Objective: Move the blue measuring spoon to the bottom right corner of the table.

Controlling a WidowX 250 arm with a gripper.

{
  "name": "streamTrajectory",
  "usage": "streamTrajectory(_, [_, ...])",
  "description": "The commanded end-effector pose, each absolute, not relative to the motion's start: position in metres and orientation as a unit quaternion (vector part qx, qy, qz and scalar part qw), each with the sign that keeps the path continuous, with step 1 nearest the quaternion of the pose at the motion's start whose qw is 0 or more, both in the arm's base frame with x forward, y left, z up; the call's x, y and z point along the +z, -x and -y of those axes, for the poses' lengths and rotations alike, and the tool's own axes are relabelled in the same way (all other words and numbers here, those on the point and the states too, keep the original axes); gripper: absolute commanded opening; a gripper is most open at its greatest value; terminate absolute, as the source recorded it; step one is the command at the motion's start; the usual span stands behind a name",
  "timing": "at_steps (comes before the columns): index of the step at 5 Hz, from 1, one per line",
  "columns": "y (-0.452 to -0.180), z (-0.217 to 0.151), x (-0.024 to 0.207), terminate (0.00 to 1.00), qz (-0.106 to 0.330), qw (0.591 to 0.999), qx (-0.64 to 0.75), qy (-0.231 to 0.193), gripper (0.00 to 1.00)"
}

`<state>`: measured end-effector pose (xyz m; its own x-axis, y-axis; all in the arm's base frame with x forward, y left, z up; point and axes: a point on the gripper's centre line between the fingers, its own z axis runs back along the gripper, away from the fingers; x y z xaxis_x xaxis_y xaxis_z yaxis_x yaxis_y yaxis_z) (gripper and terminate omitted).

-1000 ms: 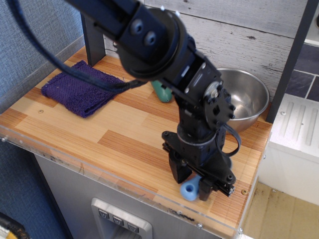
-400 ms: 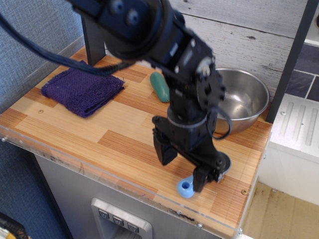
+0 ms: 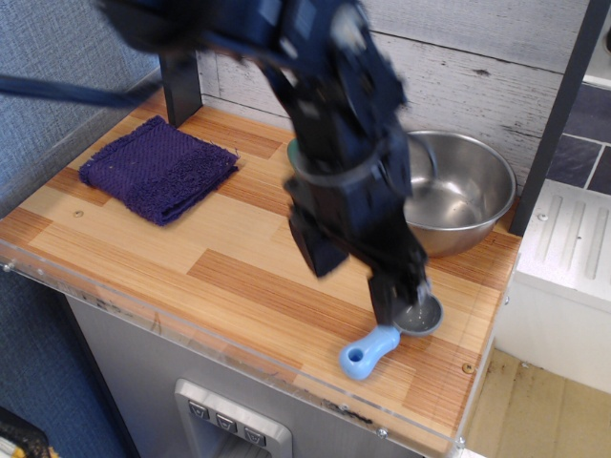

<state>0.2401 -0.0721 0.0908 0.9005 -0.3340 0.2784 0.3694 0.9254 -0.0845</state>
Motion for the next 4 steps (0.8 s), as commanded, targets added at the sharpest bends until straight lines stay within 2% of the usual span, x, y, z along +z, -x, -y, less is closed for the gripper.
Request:
streamTrajectory(1, [-0.2463,0.0549,0.1252,0.00,0.156,0.971,-0.168,0.070,1.00])
streamTrajectory(3, [-0.2463,0.0549,0.1252,0.00,0.156,0.971,-0.168,0.070,1.00])
streamTrajectory(4, [-0.2463,0.0549,0.1252,1.00,0.156,0.971,-0.168,0.070,1.00])
